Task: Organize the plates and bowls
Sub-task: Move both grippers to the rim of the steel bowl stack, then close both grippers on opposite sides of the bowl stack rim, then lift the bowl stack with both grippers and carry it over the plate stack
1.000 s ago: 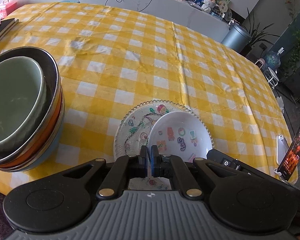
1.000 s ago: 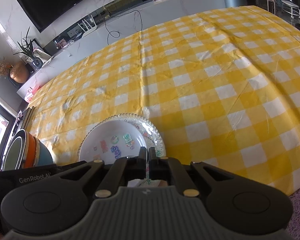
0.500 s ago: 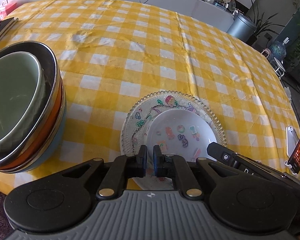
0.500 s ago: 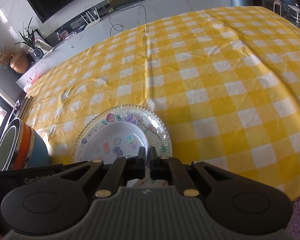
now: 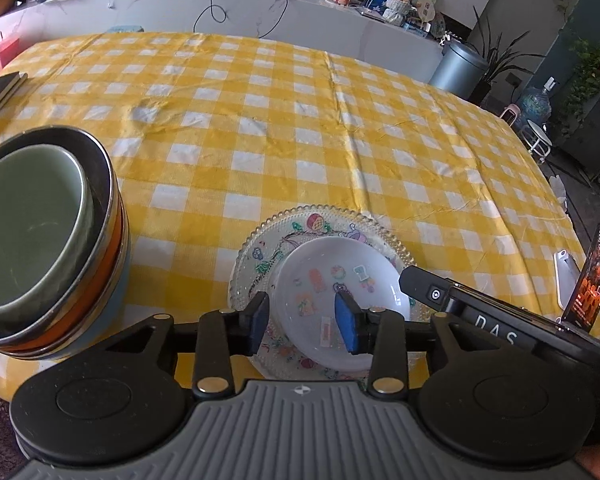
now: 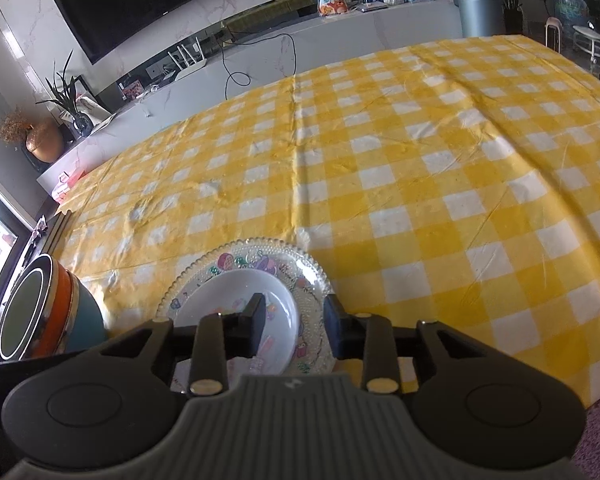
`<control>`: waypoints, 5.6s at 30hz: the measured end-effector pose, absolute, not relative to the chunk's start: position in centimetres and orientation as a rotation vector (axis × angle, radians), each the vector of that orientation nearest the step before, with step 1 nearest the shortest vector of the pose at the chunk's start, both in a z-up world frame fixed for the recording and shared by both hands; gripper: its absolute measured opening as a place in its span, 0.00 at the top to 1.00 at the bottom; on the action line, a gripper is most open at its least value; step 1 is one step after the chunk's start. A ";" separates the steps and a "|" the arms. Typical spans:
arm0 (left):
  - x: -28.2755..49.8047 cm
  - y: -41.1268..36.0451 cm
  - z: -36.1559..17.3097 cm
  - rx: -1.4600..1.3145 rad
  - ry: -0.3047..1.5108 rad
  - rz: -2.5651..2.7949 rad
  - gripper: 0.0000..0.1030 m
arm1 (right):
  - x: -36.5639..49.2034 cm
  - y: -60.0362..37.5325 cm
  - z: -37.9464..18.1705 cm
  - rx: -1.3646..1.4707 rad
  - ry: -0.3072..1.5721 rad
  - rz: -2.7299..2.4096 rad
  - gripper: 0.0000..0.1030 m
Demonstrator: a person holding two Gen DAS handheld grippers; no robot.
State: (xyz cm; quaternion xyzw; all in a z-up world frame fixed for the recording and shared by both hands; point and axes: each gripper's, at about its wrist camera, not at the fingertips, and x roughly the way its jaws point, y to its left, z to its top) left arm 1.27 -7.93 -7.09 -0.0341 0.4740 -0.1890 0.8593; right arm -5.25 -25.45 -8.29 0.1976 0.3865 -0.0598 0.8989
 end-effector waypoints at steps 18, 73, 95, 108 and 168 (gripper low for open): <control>-2.1 -3.3 -0.4 0.002 0.676 -0.309 0.54 | -6.7 -22.9 -4.5 0.308 0.683 -0.186 0.36; 4.7 12.9 -8.8 -0.576 0.975 -0.161 0.44 | 3.8 -9.4 -8.9 0.522 1.069 0.158 0.51; 4.5 12.1 -8.6 -0.496 0.981 -0.140 0.55 | 3.7 -9.5 -8.7 0.542 1.047 0.145 0.59; 3.7 11.6 -7.1 -0.497 0.976 -0.085 0.56 | 3.1 -10.0 -8.0 0.587 1.041 0.149 0.62; 4.3 -6.1 -6.3 -0.315 1.099 -0.346 0.43 | -3.4 -27.5 -6.4 0.732 0.981 -0.121 0.43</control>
